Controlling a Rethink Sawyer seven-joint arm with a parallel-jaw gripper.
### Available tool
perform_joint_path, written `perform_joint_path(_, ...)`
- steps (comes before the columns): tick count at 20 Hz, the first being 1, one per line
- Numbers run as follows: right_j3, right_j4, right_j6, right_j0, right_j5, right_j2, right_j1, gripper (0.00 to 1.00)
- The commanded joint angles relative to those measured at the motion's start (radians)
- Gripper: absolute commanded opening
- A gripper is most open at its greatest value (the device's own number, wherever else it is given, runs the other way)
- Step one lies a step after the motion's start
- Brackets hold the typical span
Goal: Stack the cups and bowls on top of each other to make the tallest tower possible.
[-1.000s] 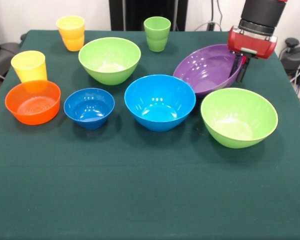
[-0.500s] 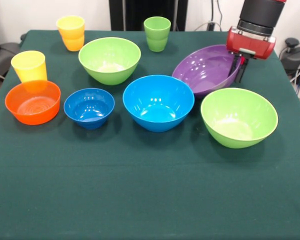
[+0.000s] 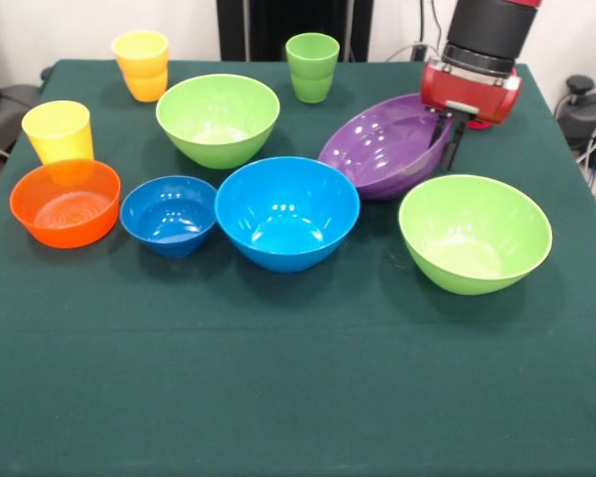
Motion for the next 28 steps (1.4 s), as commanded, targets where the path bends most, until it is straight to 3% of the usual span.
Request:
perform_joint_path(1, -0.037, -0.114, 0.041, -0.083, 0.033, 0.148, 0.021, 0.00)
perform_joint_path(18, -0.079, -0.153, 0.058, -0.098, 0.046, 0.150, 0.047, 0.00)
perform_joint_path(28, -0.096, -0.227, 0.020, -0.165, 0.048, 0.189, 0.050, 0.00)
